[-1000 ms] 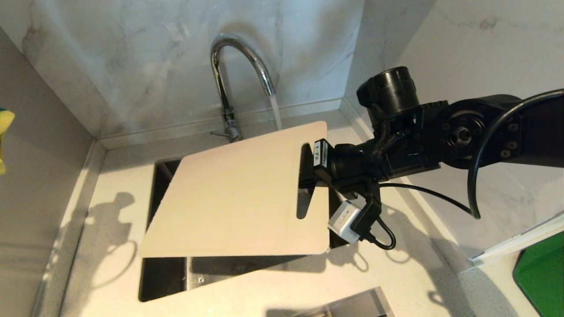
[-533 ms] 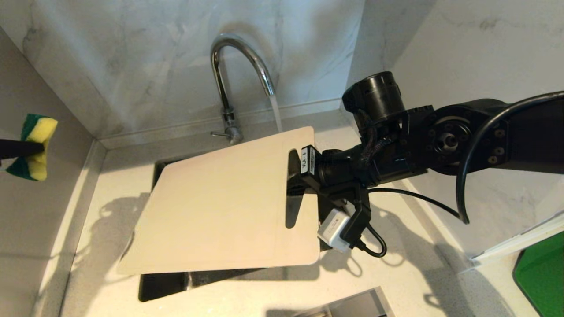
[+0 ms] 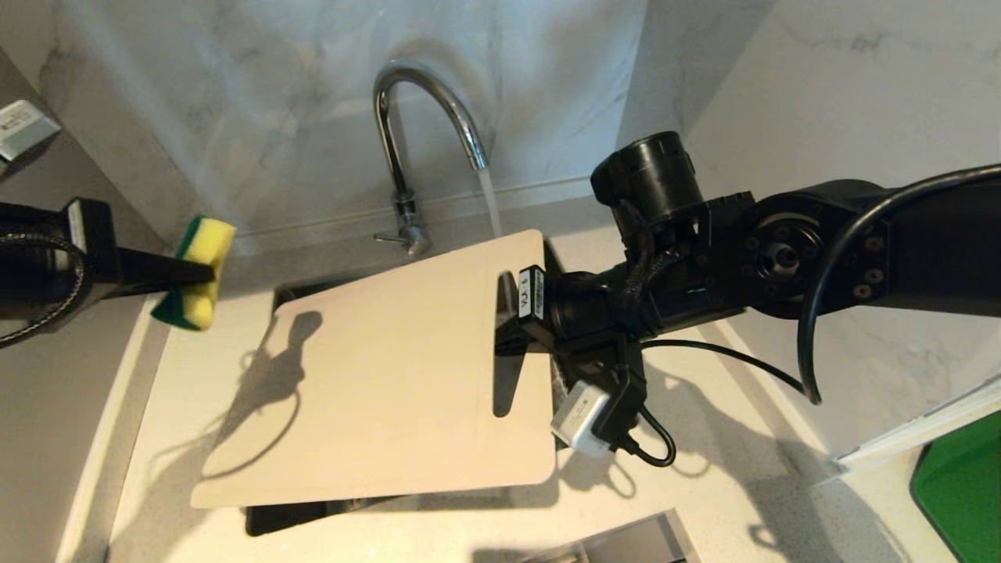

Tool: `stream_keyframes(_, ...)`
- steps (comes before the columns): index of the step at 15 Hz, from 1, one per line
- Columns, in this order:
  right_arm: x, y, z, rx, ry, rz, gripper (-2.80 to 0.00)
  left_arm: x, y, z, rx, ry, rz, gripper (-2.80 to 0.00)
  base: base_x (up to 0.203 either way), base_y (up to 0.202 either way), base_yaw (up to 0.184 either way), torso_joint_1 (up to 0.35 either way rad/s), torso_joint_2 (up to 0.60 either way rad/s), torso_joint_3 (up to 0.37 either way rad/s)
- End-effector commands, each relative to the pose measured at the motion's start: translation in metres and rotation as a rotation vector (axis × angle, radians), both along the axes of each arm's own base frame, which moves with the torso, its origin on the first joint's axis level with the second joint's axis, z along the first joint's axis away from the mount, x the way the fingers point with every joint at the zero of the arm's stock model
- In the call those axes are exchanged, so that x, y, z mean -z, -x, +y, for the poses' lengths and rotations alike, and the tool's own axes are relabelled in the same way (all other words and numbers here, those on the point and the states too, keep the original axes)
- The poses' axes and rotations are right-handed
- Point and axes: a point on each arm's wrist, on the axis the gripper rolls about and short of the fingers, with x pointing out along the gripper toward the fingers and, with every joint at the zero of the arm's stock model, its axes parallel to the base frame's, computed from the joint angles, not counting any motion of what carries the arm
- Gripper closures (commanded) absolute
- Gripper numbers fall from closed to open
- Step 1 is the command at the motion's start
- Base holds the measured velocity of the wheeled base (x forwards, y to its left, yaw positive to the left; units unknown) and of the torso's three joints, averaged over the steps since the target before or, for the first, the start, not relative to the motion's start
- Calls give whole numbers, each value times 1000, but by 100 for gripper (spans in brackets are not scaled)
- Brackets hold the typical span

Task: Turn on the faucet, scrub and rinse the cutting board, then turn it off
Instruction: Scrub the cutting board underwater

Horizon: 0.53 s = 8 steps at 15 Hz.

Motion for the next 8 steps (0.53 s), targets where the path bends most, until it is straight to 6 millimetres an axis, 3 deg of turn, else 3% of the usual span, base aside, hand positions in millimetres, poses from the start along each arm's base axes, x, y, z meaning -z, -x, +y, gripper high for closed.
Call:
stream_keyframes(1,-1,3,0,-14,3,-11,0,12,-14,-25,79,32,70,0,0,0,0,0,0,0)
stream_keyframes(8,-2,8,3,-30,3,-13,0,27,-44,-76,177,108,115,0,0,0,0,0,0,0)
